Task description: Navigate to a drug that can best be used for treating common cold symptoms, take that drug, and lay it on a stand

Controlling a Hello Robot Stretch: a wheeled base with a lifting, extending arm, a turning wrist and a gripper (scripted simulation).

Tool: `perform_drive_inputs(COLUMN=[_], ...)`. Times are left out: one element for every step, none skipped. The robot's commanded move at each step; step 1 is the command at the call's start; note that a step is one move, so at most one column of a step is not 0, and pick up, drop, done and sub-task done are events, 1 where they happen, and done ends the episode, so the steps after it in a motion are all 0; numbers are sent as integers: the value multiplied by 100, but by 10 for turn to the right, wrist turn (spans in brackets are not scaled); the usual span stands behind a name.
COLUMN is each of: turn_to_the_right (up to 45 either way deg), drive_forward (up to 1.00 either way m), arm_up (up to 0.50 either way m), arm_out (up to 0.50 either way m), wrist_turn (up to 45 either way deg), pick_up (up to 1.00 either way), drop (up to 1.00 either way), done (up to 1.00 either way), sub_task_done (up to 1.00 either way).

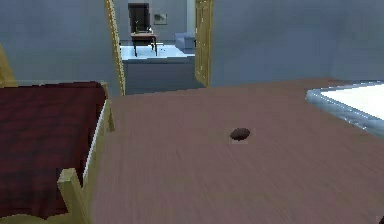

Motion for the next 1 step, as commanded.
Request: perform_drive_inputs(turn_to_the_right=[-120], drive_forward=[0], arm_up=[0], arm_out=[0], wrist_turn=[0], pick_up=[0], drop=[0], done=[0], sub_task_done=[0])
